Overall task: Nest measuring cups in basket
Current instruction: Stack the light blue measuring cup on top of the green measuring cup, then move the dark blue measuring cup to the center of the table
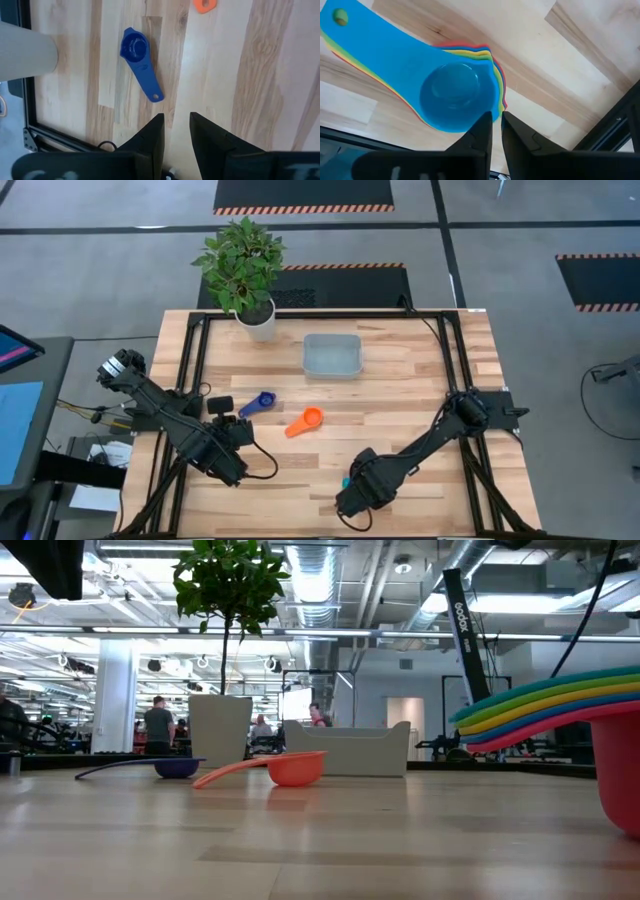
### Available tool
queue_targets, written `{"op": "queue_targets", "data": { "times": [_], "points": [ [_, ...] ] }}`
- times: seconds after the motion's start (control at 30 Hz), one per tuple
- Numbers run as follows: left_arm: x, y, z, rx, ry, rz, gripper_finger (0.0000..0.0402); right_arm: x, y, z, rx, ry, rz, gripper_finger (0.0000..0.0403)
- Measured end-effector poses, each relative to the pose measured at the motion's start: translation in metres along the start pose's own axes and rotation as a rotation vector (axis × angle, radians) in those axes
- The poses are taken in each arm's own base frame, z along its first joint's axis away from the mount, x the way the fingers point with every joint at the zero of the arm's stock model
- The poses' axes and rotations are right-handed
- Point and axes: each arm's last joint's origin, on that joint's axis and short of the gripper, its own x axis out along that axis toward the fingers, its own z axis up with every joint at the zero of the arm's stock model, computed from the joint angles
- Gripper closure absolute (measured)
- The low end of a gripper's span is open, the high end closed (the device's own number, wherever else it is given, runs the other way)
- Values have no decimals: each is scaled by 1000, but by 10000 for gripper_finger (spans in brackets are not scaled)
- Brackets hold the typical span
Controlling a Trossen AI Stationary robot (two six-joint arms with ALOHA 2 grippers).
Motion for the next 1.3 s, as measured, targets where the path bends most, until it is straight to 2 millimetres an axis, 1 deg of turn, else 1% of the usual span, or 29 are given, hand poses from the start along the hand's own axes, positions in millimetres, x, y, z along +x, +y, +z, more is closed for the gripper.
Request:
{"op": "queue_targets", "data": {
  "times": [0.13,0.23,0.53,0.63,0.73,0.83,0.93,1.03,1.1,1.17,1.23,1.3],
  "points": [
    [0,0,0,4,-1,-1,320,0,0,1,-18,-9,0,334],
    [0,0,0,5,-1,-1,320,-1,0,6,-43,-58,-1,334],
    [0,0,0,4,-2,0,320,-4,-1,42,-117,-106,5,334],
    [0,0,0,4,-5,3,320,-6,-1,63,-142,-136,20,334],
    [0,0,0,-3,-6,4,320,-9,1,93,-156,-132,88,334],
    [0,0,0,-17,-6,4,320,-13,9,120,-230,-187,233,334],
    [0,0,0,-30,-6,5,320,-21,20,146,-299,-283,394,334],
    [0,0,1,-38,-25,19,320,-28,22,169,-311,-356,484,334],
    [0,1,2,-46,-43,27,320,-29,19,182,-293,-379,497,337],
    [1,2,4,-58,-51,25,320,-31,11,193,-315,-398,463,339],
    [2,2,7,-72,-57,23,320,-35,-3,202,-316,-397,393,341],
    [3,4,10,-86,-80,32,320,-44,-21,210,-314,-383,327,344]
  ]
}}
